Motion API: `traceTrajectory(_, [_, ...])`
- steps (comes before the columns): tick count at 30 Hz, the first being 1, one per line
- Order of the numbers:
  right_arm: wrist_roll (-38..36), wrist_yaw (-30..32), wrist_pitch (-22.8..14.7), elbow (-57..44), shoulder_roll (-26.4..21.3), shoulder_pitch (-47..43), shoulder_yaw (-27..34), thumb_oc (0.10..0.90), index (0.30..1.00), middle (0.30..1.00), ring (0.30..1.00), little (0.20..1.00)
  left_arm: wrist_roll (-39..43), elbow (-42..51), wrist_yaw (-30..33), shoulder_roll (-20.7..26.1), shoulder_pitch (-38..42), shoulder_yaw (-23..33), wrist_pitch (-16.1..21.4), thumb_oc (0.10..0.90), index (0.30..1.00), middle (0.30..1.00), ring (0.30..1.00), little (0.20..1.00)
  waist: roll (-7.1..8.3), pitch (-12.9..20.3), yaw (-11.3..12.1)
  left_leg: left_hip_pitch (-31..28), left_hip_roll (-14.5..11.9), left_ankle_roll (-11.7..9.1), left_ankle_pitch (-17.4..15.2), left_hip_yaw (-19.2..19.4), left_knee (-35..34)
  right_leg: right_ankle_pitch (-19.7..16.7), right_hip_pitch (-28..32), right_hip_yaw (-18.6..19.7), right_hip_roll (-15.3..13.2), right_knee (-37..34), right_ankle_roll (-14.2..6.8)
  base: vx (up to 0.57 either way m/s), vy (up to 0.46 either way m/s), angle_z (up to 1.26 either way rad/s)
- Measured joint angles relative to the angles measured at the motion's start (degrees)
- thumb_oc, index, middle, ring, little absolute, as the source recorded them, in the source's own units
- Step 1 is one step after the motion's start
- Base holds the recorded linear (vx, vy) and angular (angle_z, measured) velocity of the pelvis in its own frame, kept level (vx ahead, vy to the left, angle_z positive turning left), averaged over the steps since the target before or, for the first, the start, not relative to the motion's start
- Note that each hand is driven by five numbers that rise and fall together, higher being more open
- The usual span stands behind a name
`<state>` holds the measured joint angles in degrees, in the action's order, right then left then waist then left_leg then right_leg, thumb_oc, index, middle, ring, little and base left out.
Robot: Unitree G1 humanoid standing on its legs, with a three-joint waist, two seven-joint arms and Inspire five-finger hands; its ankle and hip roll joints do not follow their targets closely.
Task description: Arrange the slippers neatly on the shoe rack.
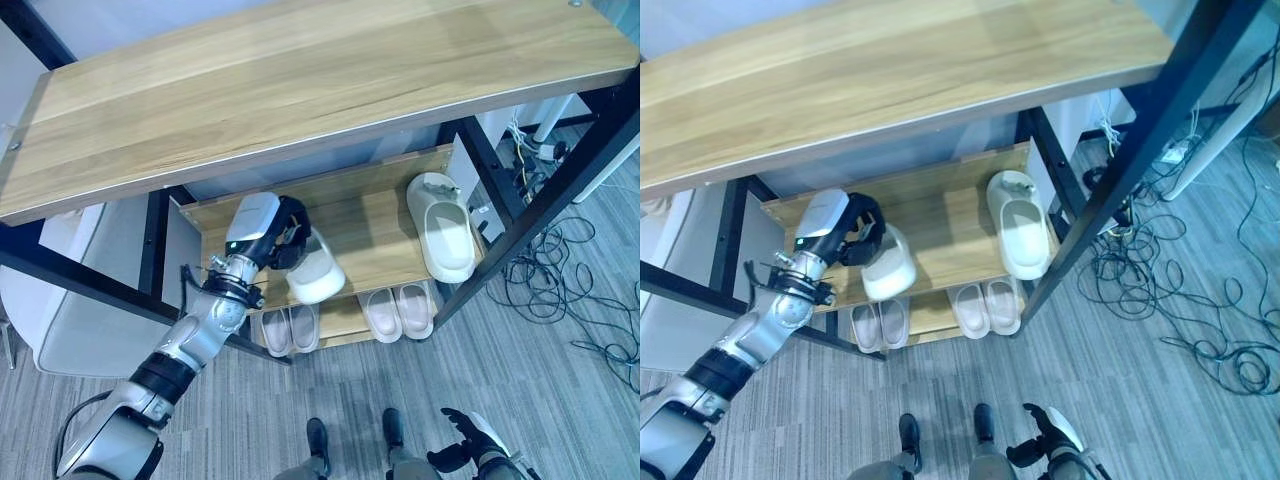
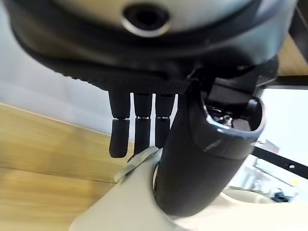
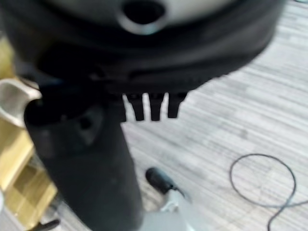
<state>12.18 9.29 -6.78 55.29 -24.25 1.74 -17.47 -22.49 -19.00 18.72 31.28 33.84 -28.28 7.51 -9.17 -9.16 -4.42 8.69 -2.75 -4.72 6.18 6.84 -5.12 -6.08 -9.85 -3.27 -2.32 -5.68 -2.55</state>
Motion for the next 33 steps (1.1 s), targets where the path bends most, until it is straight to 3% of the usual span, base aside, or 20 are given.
traceTrajectory(11, [-1.55,0.96,-0.18,-3.03,-0.57,-0.67,-0.09,0.800,0.900,0.900,0.900,0.900,1.21,-1.37,0.72,-1.07,10.48,-6.95,-0.11,0.400,0.300,0.300,0.300,0.300,-1.78,-1.04,-4.16,0.36,0.52,0.01,0.02,0.58,0.01,-0.37,-1.41,2.18,-0.51,0.39,-0.42,0.02,0.006,-0.10])
traceTrajectory(22, [-2.26,1.04,-0.41,-3.03,-1.19,-0.84,-0.11,0.800,0.900,0.900,0.900,0.900,2.16,-5.64,2.27,-1.17,14.72,-8.81,-0.30,0.400,0.300,0.300,0.300,0.300,-1.81,-1.09,-4.72,1.03,0.56,0.01,0.02,0.79,-0.01,-0.61,-2.85,3.61,-0.50,0.37,-0.66,0.02,-0.002,-0.06])
traceTrajectory(25, [-2.27,1.04,-0.51,-3.02,-1.18,-0.83,-0.17,0.800,0.900,0.900,0.900,0.900,2.16,-6.53,2.35,-1.18,15.81,-9.57,-0.33,0.427,0.340,0.340,0.340,0.340,-1.76,-1.15,-4.74,1.07,0.57,0.01,0.02,0.79,-0.01,-0.69,-2.89,3.62,-0.52,0.38,-0.58,0.00,0.000,0.00])
traceTrajectory(26, [-2.27,1.04,-0.65,-3.02,-1.18,-0.87,-0.22,0.800,0.900,0.900,0.900,0.900,2.15,-7.20,2.43,-1.18,16.44,-9.86,-0.33,0.521,0.481,0.481,0.481,0.481,-1.70,-1.22,-4.74,1.08,0.57,0.01,0.02,0.78,-0.01,-0.69,-2.90,3.60,-0.51,0.38,-0.58,0.00,0.000,0.00])
traceTrajectory(27, [-2.29,1.08,-1.02,-3.03,-1.23,-0.92,-0.20,0.800,0.900,0.900,0.900,0.900,2.16,-7.60,2.78,-1.17,16.79,-9.84,-0.36,0.800,0.900,0.900,0.900,0.900,-1.73,-1.43,-4.81,1.08,0.57,0.01,0.02,0.77,-0.01,-0.69,-2.89,3.59,-0.51,0.38,-0.58,0.00,0.000,0.00])
traceTrajectory(33, [-2.35,1.13,-1.63,-3.04,-1.27,-1.12,-1.02,0.800,0.900,0.900,0.900,0.900,2.17,-8.00,4.73,-1.19,17.72,-9.84,-0.38,0.800,0.900,0.900,0.900,0.900,-1.41,-2.19,-5.11,1.21,0.58,0.01,0.02,0.65,-0.01,-0.77,-2.93,3.45,-0.53,0.38,-0.50,0.00,0.000,0.00])
